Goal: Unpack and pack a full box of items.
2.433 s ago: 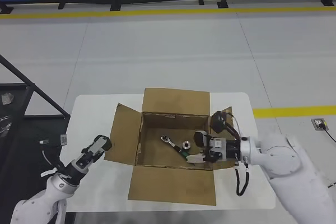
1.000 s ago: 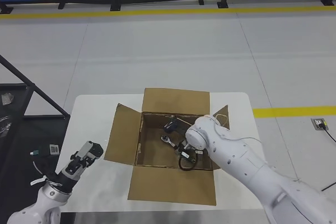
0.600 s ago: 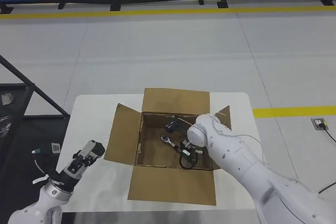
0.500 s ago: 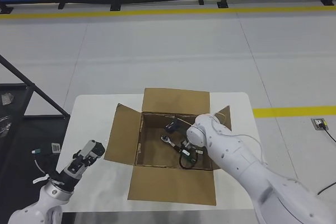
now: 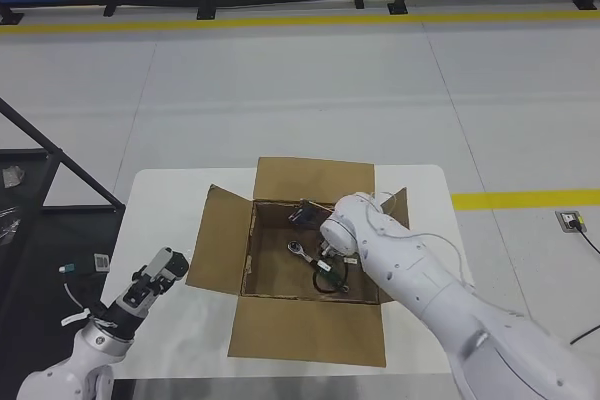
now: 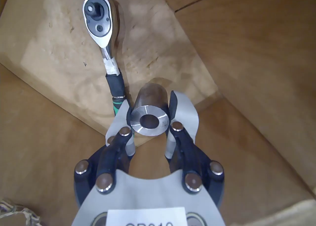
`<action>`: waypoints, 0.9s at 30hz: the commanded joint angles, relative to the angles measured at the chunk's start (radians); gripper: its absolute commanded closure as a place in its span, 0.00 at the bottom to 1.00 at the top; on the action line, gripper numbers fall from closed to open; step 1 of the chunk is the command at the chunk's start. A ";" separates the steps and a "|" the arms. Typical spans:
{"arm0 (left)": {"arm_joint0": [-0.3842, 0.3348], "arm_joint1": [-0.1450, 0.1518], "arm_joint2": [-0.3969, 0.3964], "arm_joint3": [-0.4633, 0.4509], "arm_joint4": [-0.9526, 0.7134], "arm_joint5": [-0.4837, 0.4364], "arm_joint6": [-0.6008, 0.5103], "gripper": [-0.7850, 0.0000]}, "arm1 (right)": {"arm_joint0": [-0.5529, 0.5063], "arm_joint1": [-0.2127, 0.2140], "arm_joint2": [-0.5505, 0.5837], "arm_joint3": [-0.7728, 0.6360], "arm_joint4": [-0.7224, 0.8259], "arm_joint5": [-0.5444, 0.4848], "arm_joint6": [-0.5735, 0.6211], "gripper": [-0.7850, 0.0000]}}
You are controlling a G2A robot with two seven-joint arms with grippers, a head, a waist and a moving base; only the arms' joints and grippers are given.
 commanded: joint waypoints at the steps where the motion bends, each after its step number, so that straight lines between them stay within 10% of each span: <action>1: -0.003 0.001 0.002 -0.001 -0.001 0.002 0.000 0.00 | -0.007 0.020 0.019 -0.071 -0.026 0.024 0.011 1.00; 9: -0.015 0.007 0.013 -0.001 -0.004 0.003 -0.001 0.00 | -0.160 0.175 0.218 -0.562 -0.226 0.170 0.133 1.00; 18: -0.027 0.012 0.033 0.011 -0.018 0.004 -0.004 0.00 | -0.566 0.336 0.646 -1.252 -0.560 0.280 0.348 1.00; 27: -0.042 0.017 0.048 0.023 -0.031 0.003 -0.005 0.00 | -0.702 0.357 0.812 -1.294 -0.521 0.247 0.374 1.00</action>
